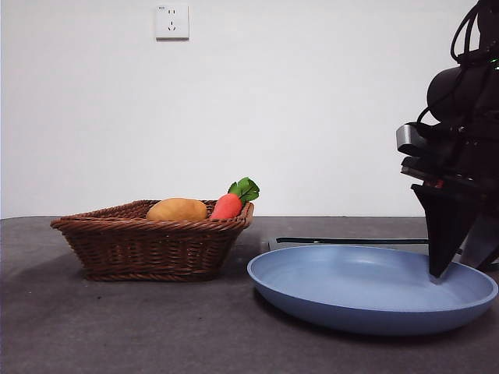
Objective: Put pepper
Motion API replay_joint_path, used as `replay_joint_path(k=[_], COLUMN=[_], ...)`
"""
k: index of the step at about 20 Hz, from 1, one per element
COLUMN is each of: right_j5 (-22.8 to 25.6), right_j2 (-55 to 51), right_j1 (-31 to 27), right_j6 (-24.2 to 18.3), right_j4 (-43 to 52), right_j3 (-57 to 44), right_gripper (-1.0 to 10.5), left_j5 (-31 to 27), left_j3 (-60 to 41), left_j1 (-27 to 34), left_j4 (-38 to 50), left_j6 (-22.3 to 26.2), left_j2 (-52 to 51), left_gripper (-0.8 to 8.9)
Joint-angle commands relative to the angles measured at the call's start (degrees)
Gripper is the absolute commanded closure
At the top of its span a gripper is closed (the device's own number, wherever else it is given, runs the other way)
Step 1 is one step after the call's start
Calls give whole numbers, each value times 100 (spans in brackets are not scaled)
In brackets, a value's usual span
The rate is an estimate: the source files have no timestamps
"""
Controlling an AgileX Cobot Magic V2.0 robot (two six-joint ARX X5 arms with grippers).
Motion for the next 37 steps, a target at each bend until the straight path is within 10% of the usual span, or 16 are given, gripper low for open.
replay_joint_path(k=[1,15,25,37], right_j5=[-125,-468,-463,-463], right_j2=[111,-11,-2472,-4085], right_j1=[22,17,-341,-444], right_j6=[-20,155,494,715], right_j4=[-11,-179,-754,-1058], right_j3=[83,83,125,144], right_gripper=[811,944,944,944], left_j5=[7,2,-125,-1379], left_j3=[81,81,81,208], left_j1=[-17,-17,-22,-1333], left_j4=[33,33,339,2020], left_j6=[52,-55,-247,-1141], left_j2=[57,57,177,2677], left_gripper=[450,450,450,452])
